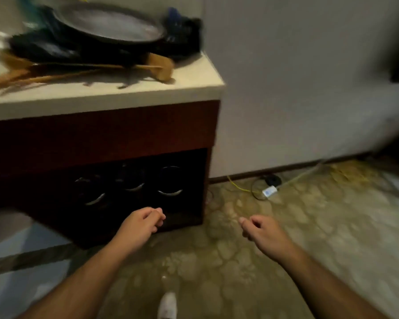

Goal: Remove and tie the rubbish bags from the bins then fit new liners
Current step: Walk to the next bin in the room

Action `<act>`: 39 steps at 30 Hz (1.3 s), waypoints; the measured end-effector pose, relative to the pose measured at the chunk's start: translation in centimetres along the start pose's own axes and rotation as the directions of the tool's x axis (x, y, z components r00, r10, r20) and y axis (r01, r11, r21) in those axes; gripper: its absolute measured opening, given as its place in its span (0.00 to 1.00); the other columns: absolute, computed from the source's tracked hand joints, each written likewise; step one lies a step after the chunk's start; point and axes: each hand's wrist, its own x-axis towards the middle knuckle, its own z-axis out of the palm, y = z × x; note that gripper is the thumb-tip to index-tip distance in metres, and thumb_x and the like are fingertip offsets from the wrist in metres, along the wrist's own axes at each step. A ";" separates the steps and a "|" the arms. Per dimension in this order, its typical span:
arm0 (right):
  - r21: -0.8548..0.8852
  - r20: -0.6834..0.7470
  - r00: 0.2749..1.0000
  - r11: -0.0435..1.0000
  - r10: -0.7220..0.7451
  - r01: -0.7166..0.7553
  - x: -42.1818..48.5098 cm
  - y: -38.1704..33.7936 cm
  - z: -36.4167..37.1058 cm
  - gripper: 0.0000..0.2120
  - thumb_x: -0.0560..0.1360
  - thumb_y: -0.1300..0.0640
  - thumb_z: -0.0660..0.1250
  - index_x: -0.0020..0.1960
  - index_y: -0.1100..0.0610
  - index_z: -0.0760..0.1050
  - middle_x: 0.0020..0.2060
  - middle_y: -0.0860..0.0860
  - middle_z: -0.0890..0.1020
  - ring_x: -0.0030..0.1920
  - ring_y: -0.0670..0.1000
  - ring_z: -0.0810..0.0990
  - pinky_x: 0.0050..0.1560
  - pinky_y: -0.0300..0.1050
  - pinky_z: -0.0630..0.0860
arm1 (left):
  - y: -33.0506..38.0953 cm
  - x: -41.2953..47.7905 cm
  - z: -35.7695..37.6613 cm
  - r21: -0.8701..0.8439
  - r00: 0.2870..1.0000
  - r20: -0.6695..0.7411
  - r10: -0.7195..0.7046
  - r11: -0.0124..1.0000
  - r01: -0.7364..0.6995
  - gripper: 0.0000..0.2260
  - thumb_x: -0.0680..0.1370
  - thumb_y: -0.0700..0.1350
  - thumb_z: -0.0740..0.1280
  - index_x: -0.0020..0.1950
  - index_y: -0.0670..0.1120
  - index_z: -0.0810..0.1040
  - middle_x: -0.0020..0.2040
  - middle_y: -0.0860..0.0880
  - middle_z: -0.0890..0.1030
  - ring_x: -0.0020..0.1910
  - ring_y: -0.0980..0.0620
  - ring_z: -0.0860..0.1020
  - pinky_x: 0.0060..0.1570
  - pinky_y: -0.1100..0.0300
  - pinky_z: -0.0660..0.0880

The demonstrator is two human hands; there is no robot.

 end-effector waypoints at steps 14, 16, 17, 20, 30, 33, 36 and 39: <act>0.492 -0.316 0.694 0.737 0.647 -0.463 -6.5 16.9 -10.4 0.21 0.82 0.48 0.62 0.36 0.59 0.79 0.34 0.55 0.84 0.27 0.41 0.77 0.30 0.31 0.71 | 12.8 11.5 24.4 0.213 0.816 0.578 -0.008 0.967 -0.141 0.17 0.84 0.47 0.59 0.48 0.37 0.82 0.41 0.43 0.80 0.37 0.51 0.75 0.29 0.71 0.71; 0.568 -0.348 0.609 0.677 0.712 -0.467 -8.1 18.8 -10.7 0.21 0.82 0.48 0.62 0.35 0.58 0.79 0.31 0.52 0.82 0.28 0.43 0.77 0.32 0.36 0.72 | 14.0 12.6 28.3 0.271 0.746 0.665 -0.024 0.939 -0.212 0.17 0.84 0.46 0.59 0.49 0.36 0.82 0.42 0.42 0.80 0.37 0.51 0.75 0.28 0.71 0.71; 0.569 -0.351 0.604 0.676 0.715 -0.469 -8.5 19.0 -10.4 0.22 0.82 0.48 0.63 0.34 0.57 0.78 0.29 0.51 0.81 0.28 0.44 0.77 0.33 0.40 0.72 | 14.2 12.8 28.7 0.274 0.734 0.678 -0.034 0.939 -0.209 0.17 0.84 0.46 0.59 0.49 0.36 0.82 0.43 0.41 0.81 0.38 0.50 0.76 0.29 0.71 0.71; 0.583 -0.351 0.523 0.619 0.776 -0.527 -11.8 21.4 -9.7 0.22 0.82 0.49 0.63 0.32 0.58 0.77 0.27 0.50 0.78 0.28 0.43 0.74 0.34 0.43 0.69 | 15.1 13.2 33.2 0.351 0.654 0.749 -0.108 0.901 -0.254 0.16 0.84 0.47 0.59 0.49 0.38 0.81 0.46 0.39 0.82 0.43 0.46 0.78 0.36 0.61 0.72; 0.823 -0.212 0.261 0.316 0.942 -0.472 -17.2 29.8 -11.3 0.24 0.83 0.47 0.60 0.40 0.65 0.80 0.34 0.57 0.82 0.32 0.46 0.78 0.34 0.36 0.74 | 19.3 11.8 50.4 0.421 0.451 0.870 -0.198 0.773 -0.474 0.18 0.84 0.55 0.56 0.52 0.45 0.81 0.49 0.44 0.83 0.50 0.43 0.80 0.47 0.53 0.74; 0.851 -0.164 0.256 0.267 0.953 -0.452 -16.4 33.4 -14.0 0.23 0.83 0.47 0.59 0.42 0.64 0.81 0.36 0.56 0.84 0.35 0.49 0.81 0.37 0.39 0.75 | 21.1 11.6 55.4 0.430 0.445 0.871 -0.208 0.760 -0.488 0.19 0.84 0.55 0.55 0.53 0.46 0.81 0.50 0.45 0.83 0.51 0.43 0.80 0.50 0.52 0.74; 0.849 -0.138 0.281 0.260 0.950 -0.460 -15.0 37.3 -17.5 0.22 0.83 0.46 0.59 0.41 0.60 0.82 0.37 0.56 0.85 0.37 0.52 0.83 0.40 0.44 0.77 | 23.7 11.7 59.5 0.452 0.489 0.847 -0.209 0.767 -0.454 0.18 0.84 0.54 0.56 0.53 0.45 0.81 0.50 0.43 0.83 0.48 0.43 0.79 0.49 0.52 0.73; 0.834 -0.139 0.327 0.289 0.935 -0.470 -13.1 40.8 -21.9 0.22 0.83 0.46 0.58 0.43 0.60 0.82 0.38 0.57 0.85 0.40 0.55 0.84 0.43 0.47 0.78 | 26.0 12.3 62.8 0.445 0.529 0.831 -0.172 0.775 -0.448 0.17 0.84 0.53 0.56 0.52 0.45 0.82 0.49 0.43 0.83 0.47 0.44 0.79 0.47 0.53 0.73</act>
